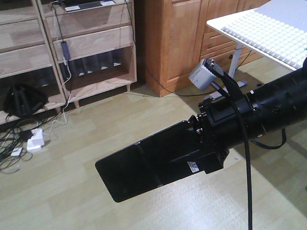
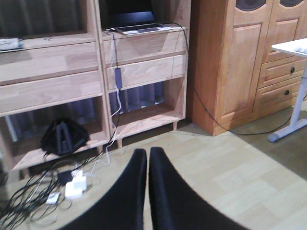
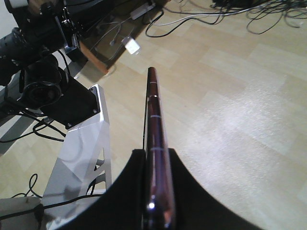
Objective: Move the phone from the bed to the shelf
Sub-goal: 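Drive toward the wooden shelf unit holding the silver laptop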
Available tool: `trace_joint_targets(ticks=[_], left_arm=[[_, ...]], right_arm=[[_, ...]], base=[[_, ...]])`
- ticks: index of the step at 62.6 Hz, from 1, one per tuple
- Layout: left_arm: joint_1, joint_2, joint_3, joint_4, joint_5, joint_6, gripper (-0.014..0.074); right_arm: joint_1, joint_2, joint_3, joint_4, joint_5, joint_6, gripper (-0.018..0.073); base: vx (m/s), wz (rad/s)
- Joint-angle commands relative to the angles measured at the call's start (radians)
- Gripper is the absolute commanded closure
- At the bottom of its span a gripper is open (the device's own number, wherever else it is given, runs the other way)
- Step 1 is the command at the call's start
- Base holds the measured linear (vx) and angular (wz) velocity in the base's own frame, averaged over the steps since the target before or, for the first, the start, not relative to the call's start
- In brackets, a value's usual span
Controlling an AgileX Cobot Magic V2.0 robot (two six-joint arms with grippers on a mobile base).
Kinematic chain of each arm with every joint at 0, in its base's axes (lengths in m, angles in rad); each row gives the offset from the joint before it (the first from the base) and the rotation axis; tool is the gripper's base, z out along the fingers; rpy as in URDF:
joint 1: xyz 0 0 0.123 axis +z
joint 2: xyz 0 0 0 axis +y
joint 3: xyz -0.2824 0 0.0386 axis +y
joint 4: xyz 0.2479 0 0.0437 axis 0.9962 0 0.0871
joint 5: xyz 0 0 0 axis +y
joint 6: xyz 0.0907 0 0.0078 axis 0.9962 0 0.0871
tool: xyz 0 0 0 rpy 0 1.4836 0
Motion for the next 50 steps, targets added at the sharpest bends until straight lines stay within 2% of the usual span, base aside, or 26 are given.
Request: trace_joint_targets(ticks=[1,26,50], left_arm=[[0.0,-0.008,0.007,-0.009,-0.07,0.0,0.0595],[0.0,-0.008,0.007,-0.009,-0.07,0.0,0.0595],[0.0,-0.008,0.007,-0.009,-0.07,0.0,0.0595]], right_arm=[[0.0,-0.034,-0.027,0.077,0.072,-0.006,0.0561],[0.0,-0.034,-0.027,0.077,0.072,-0.006,0.0561],[0.0,-0.034,-0.027,0.077,0.072,-0.006,0.0561]], base=[[0.49,-0.13],[0.48,-0.1],[0.47,0.05]])
